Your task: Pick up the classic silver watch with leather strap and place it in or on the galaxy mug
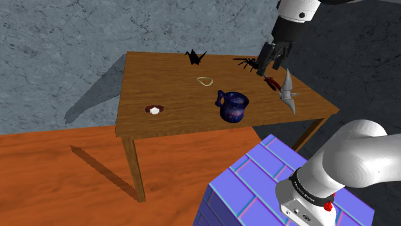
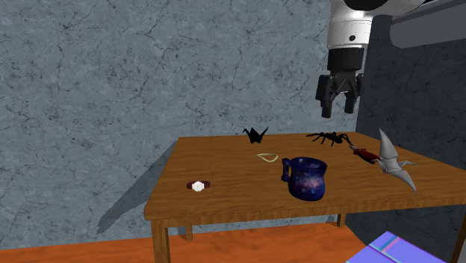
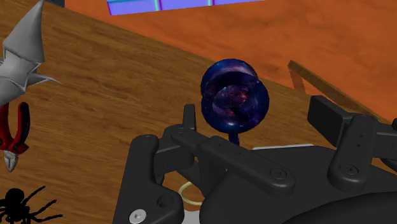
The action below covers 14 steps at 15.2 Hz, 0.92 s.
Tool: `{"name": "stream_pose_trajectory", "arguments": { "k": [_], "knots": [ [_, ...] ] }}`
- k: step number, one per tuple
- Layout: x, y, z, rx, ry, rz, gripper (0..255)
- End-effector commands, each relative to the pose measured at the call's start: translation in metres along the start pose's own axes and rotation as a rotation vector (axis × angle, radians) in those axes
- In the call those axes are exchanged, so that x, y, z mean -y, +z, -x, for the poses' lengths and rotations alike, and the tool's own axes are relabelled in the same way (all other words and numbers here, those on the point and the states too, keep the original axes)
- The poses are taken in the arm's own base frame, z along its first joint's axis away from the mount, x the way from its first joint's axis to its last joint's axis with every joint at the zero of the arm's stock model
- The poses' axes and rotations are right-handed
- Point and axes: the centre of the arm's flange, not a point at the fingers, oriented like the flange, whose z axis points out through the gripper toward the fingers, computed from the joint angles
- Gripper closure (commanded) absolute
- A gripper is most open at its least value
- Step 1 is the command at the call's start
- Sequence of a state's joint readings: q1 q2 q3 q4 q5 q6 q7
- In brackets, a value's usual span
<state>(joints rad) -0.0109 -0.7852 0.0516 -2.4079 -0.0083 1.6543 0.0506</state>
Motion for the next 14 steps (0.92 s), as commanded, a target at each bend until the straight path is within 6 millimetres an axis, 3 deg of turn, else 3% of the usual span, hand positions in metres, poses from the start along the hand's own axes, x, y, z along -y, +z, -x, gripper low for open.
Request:
{"name": "stream_pose_trajectory", "arguments": {
  "k": [1,14],
  "knots": [
    [0.000,0.000,0.000,0.000,0.000,0.000,0],
    [0.090,0.071,-0.121,-0.038,-0.343,-0.002,0]
  ]
}}
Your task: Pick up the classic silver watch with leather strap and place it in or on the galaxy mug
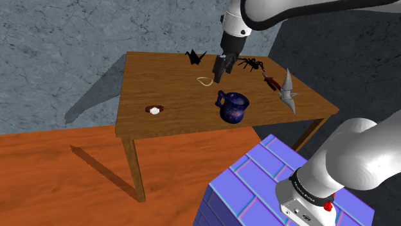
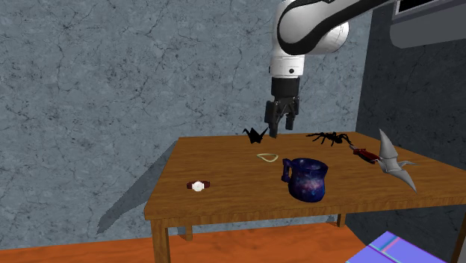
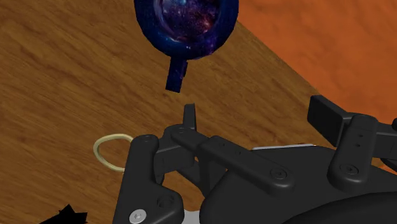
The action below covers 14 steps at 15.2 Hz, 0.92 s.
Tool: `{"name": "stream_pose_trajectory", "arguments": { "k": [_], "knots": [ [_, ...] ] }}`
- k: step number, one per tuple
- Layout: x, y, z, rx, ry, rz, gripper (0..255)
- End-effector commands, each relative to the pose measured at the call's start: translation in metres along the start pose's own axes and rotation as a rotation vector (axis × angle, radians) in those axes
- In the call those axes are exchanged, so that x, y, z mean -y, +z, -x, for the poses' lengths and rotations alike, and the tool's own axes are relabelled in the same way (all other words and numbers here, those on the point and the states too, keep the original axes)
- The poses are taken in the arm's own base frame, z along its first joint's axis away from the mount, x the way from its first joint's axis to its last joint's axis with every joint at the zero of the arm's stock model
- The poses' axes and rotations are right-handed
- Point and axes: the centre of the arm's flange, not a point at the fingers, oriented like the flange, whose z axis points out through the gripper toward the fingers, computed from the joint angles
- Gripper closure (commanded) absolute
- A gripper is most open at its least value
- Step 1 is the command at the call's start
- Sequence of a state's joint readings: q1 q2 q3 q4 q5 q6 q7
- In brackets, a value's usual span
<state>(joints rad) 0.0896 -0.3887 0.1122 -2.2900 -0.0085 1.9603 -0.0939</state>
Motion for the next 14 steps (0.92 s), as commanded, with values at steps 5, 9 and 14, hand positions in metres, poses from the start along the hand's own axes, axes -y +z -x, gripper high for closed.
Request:
{"name": "stream_pose_trajectory", "arguments": {
  "k": [5,9,14],
  "knots": [
    [0.037,0.033,-0.058,-0.018,-0.160,-0.001,0],
    [0.066,0.054,-0.094,-0.030,-0.265,-0.001,0],
    [0.108,0.081,-0.135,-0.045,-0.397,-0.002,0]
  ]
}}
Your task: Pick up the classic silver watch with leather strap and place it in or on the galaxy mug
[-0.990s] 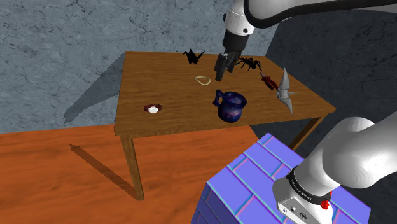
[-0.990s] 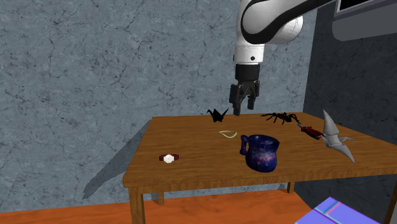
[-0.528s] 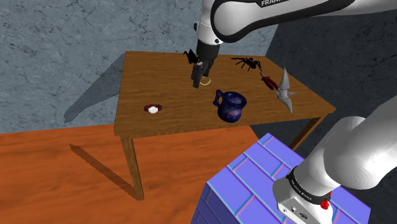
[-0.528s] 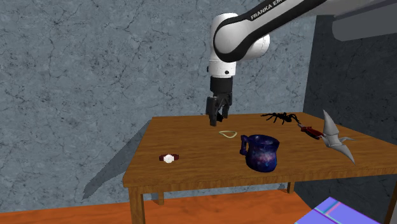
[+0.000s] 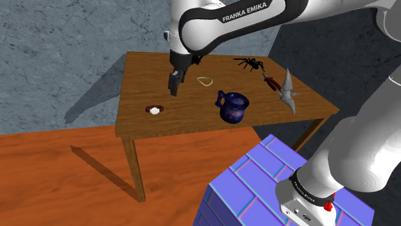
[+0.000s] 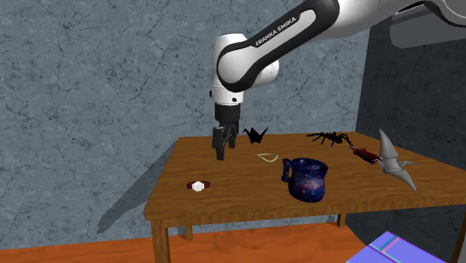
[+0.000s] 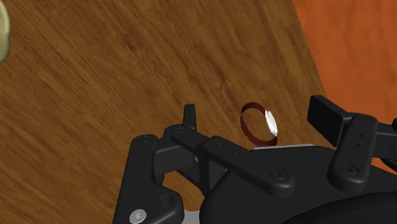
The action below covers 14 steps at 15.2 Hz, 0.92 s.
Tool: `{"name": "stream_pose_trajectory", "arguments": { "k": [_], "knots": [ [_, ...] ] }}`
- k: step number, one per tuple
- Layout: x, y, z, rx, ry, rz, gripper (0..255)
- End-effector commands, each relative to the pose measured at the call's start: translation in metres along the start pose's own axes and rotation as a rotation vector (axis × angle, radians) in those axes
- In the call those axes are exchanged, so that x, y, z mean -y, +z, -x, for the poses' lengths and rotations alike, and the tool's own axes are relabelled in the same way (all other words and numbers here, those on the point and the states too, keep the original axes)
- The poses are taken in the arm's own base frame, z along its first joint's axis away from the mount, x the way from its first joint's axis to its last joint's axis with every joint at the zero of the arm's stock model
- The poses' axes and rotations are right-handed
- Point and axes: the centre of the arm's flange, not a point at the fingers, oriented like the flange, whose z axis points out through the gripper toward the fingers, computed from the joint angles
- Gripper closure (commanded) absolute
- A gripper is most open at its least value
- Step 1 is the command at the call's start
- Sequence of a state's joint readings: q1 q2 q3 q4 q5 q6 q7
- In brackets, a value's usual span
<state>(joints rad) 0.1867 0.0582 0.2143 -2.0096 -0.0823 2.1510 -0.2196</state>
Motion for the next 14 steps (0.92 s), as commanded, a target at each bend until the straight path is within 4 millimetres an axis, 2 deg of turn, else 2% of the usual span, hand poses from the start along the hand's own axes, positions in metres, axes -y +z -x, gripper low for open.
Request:
{"name": "stream_pose_trajectory", "arguments": {
  "k": [1,9,14],
  "knots": [
    [0.012,0.013,-0.020,-0.007,-0.054,-0.001,0],
    [0.064,0.055,-0.093,-0.029,-0.259,-0.002,0],
    [0.064,0.081,-0.094,-0.029,-0.259,-0.002,0]
  ]
}}
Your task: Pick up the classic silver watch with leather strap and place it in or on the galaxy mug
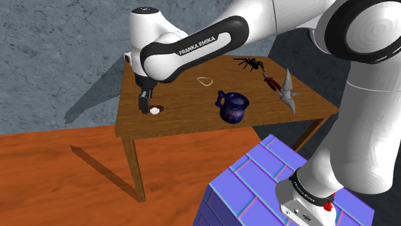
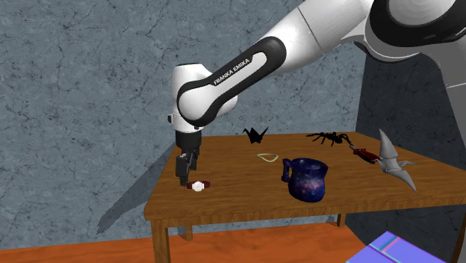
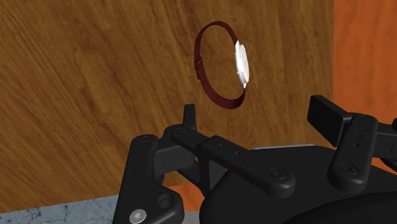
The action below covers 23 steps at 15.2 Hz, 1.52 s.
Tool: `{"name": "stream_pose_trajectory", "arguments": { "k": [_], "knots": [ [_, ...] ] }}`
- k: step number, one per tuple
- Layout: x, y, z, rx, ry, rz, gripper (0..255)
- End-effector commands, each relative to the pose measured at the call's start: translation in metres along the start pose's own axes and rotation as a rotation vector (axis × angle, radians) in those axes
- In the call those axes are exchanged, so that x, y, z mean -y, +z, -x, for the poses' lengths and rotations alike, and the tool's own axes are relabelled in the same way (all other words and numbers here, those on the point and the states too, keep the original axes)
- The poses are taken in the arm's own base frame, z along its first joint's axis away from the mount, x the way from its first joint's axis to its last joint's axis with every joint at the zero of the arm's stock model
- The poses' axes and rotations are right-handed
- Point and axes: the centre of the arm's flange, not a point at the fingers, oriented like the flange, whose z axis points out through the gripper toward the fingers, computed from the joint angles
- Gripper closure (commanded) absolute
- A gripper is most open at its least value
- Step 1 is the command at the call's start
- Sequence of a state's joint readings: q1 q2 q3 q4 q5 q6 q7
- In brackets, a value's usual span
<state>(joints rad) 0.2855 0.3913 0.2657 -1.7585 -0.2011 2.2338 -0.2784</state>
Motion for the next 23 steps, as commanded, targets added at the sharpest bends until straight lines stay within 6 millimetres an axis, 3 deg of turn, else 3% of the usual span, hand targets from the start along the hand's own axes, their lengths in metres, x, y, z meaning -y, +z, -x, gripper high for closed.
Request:
{"name": "stream_pose_trajectory", "arguments": {
  "k": [1,3,10,11,20,23],
  "knots": [
    [0.001,0.011,0.001,0.000,-0.001,0.000,0],
    [0.001,0.020,0.001,0.000,-0.001,0.000,0],
    [0.001,0.019,0.001,0.000,-0.001,0.000,0],
    [0.001,0.019,0.001,0.000,-0.001,0.000,255],
    [0.001,0.019,0.001,0.000,-0.001,0.000,255],
    [-0.001,0.004,0.000,0.000,-0.001,0.000,255]
  ]
}}
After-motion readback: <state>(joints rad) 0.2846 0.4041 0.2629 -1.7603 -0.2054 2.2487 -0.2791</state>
